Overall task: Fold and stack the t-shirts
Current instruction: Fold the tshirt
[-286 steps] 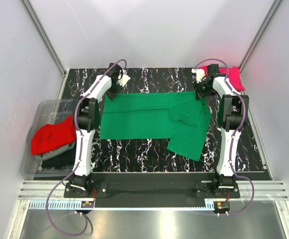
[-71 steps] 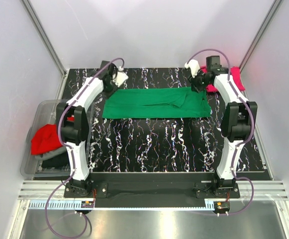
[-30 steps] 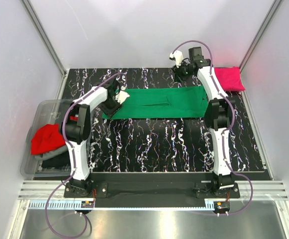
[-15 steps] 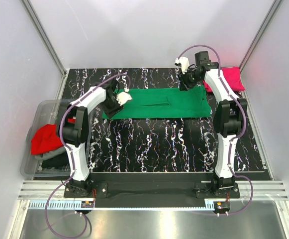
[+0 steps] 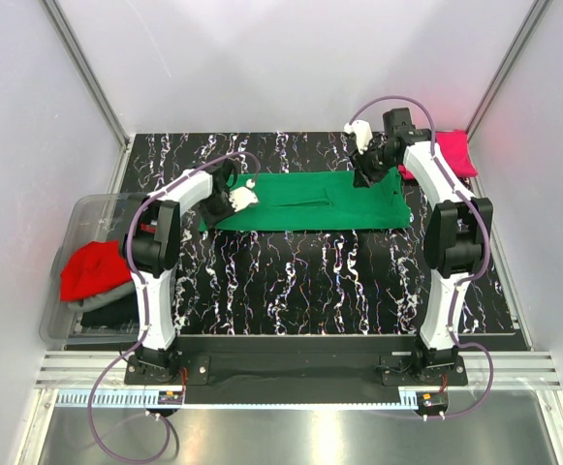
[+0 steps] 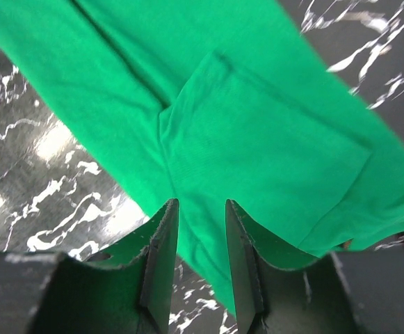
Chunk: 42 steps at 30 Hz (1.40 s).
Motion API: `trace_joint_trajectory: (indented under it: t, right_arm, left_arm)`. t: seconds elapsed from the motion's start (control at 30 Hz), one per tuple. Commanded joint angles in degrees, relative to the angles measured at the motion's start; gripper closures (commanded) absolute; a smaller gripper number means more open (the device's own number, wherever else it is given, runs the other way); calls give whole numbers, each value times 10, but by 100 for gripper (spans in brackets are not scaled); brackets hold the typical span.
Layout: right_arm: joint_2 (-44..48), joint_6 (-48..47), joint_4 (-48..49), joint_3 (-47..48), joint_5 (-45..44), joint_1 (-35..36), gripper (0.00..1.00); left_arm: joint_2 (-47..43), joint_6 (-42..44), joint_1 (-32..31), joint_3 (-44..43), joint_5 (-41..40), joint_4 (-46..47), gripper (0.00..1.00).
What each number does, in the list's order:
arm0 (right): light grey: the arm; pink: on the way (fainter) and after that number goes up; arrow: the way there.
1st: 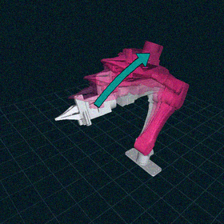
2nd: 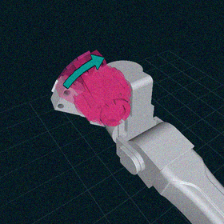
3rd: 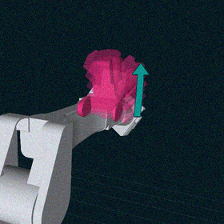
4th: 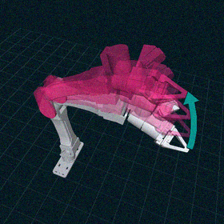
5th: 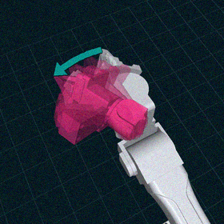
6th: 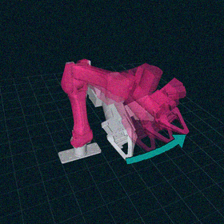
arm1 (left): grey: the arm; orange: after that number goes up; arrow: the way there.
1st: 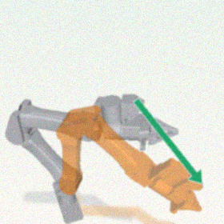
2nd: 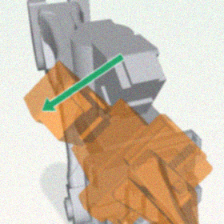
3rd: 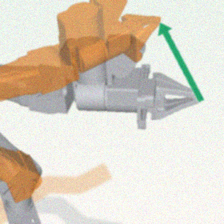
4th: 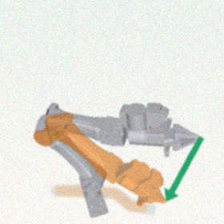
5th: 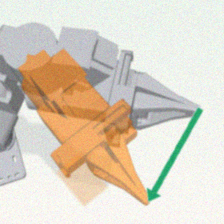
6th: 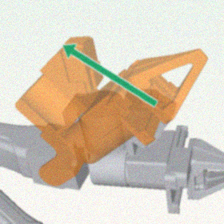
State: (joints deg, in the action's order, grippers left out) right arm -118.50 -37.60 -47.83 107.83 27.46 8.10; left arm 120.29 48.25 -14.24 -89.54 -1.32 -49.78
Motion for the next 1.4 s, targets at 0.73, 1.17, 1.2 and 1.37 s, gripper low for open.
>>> trace_joint_trajectory:
  t: [0.73, 1.17, 1.2, 1.37]
  right_arm:
    - [-121, 62, 20, 34, -153, 25, 62]
    - [-347, 47, -90, 341, -211, 75, 66]
    - [-363, 46, -101, 369, -212, 77, 66]
    - [-436, 16, -90, 503, -222, 89, 69]
  left_arm:
    - [-175, -11, -110, 104, 138, -284, 100]
    - [-169, -44, -176, 75, 187, -313, 98]
    - [-164, -47, -180, 72, 192, -313, 98]
    - [-125, -57, -211, 63, 214, -284, 96]
